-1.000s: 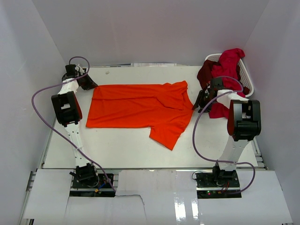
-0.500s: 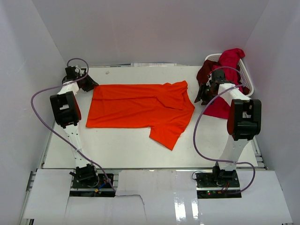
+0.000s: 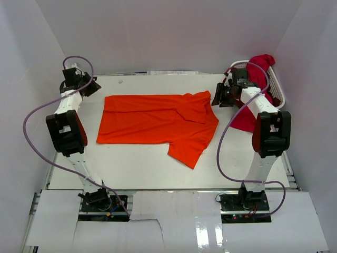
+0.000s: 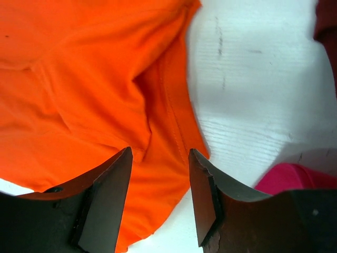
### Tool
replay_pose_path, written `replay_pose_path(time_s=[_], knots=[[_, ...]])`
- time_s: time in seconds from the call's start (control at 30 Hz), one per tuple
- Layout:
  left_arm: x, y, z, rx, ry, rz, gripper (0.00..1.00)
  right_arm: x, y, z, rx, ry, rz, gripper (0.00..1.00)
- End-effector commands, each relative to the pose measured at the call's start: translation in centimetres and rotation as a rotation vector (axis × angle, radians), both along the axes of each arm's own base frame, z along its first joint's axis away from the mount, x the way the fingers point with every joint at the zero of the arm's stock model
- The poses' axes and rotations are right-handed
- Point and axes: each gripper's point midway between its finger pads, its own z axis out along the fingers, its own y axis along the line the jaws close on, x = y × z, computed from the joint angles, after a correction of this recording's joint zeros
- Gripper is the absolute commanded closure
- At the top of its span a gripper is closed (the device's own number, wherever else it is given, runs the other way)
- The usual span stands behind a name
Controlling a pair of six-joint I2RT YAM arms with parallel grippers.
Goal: Fold and stack the t-shirts
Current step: Grap the side of the flattened tshirt closest away from the robot with both arms
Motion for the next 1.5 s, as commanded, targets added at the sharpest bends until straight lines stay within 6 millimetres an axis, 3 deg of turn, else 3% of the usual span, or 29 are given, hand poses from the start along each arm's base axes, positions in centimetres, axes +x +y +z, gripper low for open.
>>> replay_pose_path(time_s=[0.0, 0.03, 0.07, 0.1, 0.17, 0.2, 0.27, 0.3, 0.33, 0.4, 0.47, 0.63, 0.7, 0.83, 1.1, 1.47], knots=[[-2.6, -3.9, 3.2, -0.058, -0.045, -0.100, 0.57, 0.9, 2.7, 1.3, 0.009, -0.048, 0.116, 0.46], [-3.1, -5.1, 3.2, -0.058, -0.039, -0.131, 0.58, 0.9, 3.3, 1.3, 0.000, -0.049, 0.141, 0.46], [-4.2, -6.4, 1.8, -0.069, -0.001, -0.156, 0.59, 1.1, 4.6, 1.9, -0.013, -0.068, 0.174, 0.46], [-4.9, -8.8, 2.7, -0.068, -0.013, -0.210, 0.60, 1.1, 4.7, 1.2, -0.054, -0.052, 0.175, 0.46], [-6.8, -11.3, 1.2, -0.069, 0.033, -0.264, 0.61, 1.0, 6.1, 1.2, -0.102, -0.073, 0.223, 0.46], [-7.7, -13.4, 1.8, -0.072, 0.026, -0.312, 0.61, 1.1, 6.3, 1.1, -0.127, -0.080, 0.228, 0.46], [-9.2, -15.1, 1.6, -0.093, 0.039, -0.350, 0.62, 0.8, 7.6, 1.0, -0.145, -0.096, 0.271, 0.46], [-10.7, -16.5, 0.5, -0.124, 0.072, -0.385, 0.62, 0.9, 7.9, 1.2, -0.151, -0.103, 0.278, 0.46], [-11.4, -17.2, 1.2, -0.138, 0.052, -0.409, 0.62, 0.8, 8.6, 1.2, -0.157, -0.110, 0.297, 0.46], [-13.3, -18.0, 0.2, -0.175, 0.085, -0.433, 0.63, 0.7, 9.0, 1.3, -0.180, -0.123, 0.311, 0.46], [-15.2, -20.3, 0.6, -0.197, 0.087, -0.502, 0.64, 0.3, 9.9, 1.0, -0.235, -0.146, 0.376, 0.46], [-18.9, -21.8, -0.7, -0.235, 0.133, -0.551, 0.65, -1.0, 12.0, -0.2, -0.321, -0.153, 0.452, 0.46], [-19.7, -22.2, -1.0, -0.242, 0.142, -0.563, 0.66, -0.9, 11.8, -0.7, -0.377, -0.156, 0.444, 0.46], [-21.6, -22.4, -3.4, -0.256, 0.200, -0.563, 0.68, -1.9, 12.8, -2.2, -0.437, -0.152, 0.473, 0.46], [-22.9, -22.7, -7.3, -0.301, 0.272, -0.557, 0.73, -2.1, 13.9, -4.0, -0.509, -0.146, 0.490, 0.46], [-23.7, -22.5, -9.8, -0.308, 0.359, -0.542, 0.76, -1.4, 14.6, -6.0, -0.514, -0.129, 0.492, 0.50]])
